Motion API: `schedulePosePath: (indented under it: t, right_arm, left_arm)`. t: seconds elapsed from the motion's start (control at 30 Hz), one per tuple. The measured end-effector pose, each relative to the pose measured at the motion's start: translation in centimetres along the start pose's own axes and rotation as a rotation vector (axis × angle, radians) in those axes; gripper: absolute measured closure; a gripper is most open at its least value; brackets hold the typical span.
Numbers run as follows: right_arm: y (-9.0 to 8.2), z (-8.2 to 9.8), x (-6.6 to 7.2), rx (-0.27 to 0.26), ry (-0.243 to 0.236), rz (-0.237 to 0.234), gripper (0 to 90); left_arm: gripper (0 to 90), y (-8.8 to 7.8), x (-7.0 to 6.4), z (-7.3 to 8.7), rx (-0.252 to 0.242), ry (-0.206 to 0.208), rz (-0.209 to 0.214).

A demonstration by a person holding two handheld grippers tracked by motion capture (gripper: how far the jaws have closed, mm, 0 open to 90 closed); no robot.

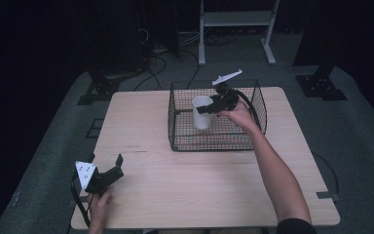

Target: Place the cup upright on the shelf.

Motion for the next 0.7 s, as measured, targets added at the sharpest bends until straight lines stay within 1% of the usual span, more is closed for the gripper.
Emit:
schedulePosePath:
  t: [0.27, 0.6, 0.7]
  right_arm:
    - [0.9, 0.4, -0.7, 0.023, -0.003, 0.025, 18.4]
    - [1.9, 0.9, -1.3, 0.041, 0.012, 0.037, 18.4]
    - [2.4, 1.2, -1.5, 0.062, 0.007, 0.051, 18.4]
  left_arm:
    - [0.0, 0.0, 0.0, 0.0, 0.0, 0.0, 0.0]
    - [0.0, 0.0, 0.0, 0.0, 0.0, 0.0, 0.001]
    - [0.0, 0.0, 0.0, 0.0, 0.0, 0.001, 0.001]
Point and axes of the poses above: each handheld gripper's, and its own axes: y roughly forward along the jaws, z roughly out of its underside, x roughly to its left, the point moved 8 cm from there along y, roughly forward along the jaws, and after that the axes turned 13 degrees about y, right-handed, at the moved point
